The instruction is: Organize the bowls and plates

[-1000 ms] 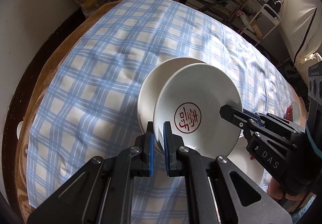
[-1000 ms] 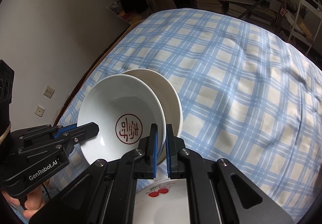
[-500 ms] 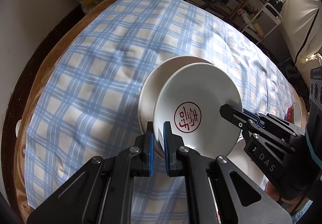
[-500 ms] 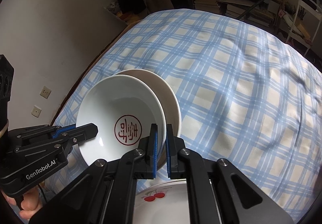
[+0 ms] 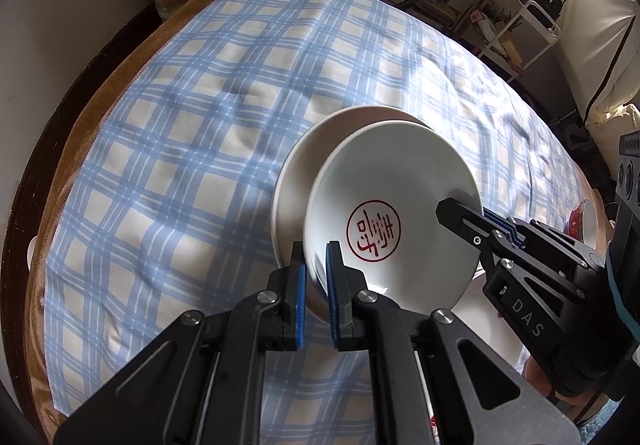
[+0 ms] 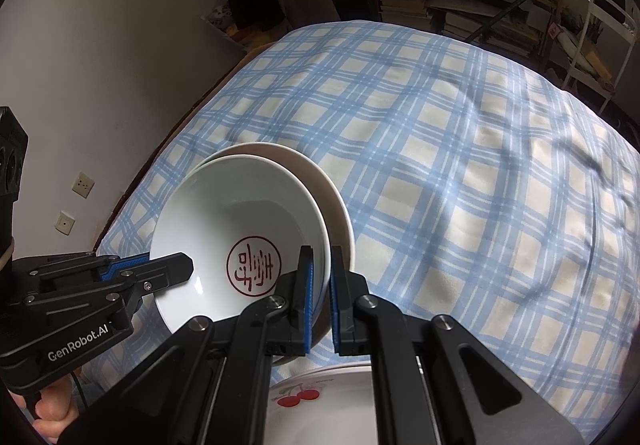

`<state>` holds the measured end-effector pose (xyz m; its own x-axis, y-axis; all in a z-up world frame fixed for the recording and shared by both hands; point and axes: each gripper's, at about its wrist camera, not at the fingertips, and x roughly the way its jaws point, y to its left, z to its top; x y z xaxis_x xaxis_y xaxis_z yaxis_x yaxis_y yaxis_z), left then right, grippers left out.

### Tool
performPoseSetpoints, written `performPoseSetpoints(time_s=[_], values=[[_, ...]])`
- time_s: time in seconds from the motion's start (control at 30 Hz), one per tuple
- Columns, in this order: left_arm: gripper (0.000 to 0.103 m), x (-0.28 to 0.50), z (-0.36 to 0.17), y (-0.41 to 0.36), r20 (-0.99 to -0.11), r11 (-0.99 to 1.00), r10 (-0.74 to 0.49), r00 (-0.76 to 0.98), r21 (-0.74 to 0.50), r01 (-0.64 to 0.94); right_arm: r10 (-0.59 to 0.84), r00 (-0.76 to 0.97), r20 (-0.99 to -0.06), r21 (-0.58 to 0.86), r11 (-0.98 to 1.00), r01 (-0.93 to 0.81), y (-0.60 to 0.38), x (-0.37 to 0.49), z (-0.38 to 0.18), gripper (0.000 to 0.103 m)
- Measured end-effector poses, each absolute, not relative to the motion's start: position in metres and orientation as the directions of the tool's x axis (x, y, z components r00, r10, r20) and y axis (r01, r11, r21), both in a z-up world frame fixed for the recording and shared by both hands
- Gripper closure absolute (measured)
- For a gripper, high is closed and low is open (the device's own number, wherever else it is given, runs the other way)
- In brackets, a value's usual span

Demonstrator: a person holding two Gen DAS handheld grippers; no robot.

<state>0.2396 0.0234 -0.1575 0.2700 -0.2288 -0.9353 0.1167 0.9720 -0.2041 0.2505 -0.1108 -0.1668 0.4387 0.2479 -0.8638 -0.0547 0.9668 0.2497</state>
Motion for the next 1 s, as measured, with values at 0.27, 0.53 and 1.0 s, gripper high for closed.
performPoseSetpoints(time_s=[0.27, 0.53, 1.0], values=[[0.093, 0.2412, -0.1590, 0.0226, -0.939, 0.971, -0.228, 0.258, -0.200, 0.129, 0.254, 0.430, -0.867, 0.252, 0.966, -0.063, -0.1098, 0.2511, -0.1677, 0.091], [0.092, 0.2401, -0.1577, 0.0191, -0.940, 0.973, -0.211, 0.266, -0.178, 0.145, 0.268, 0.425, -0.865, 0.272, 0.961, -0.051, -0.1125, 0.2525, -0.1688, 0.091], [0.091, 0.2421, -0.1539, 0.0144, -0.938, 0.976, -0.181, 0.295, -0.134, 0.174, 0.263, 0.428, -0.865, 0.271, 0.962, -0.045, -0.1153, 0.2533, -0.1703, 0.091]])
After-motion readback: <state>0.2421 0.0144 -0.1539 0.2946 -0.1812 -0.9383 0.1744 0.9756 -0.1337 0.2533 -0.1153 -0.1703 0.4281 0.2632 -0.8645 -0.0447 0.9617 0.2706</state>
